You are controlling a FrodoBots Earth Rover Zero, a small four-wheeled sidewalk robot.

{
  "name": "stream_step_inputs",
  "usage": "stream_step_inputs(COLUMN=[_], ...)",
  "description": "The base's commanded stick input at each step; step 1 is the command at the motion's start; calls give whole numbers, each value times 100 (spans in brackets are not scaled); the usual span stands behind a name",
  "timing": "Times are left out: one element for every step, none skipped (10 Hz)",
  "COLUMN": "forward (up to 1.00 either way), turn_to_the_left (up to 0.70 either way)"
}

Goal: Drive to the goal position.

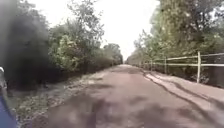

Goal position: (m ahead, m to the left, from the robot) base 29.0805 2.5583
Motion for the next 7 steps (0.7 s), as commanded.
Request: stream_step_inputs(forward=[70,70,70,70,70,70,70], turn_to_the_left=[-7,-18,-24,-30,-11,0,0])
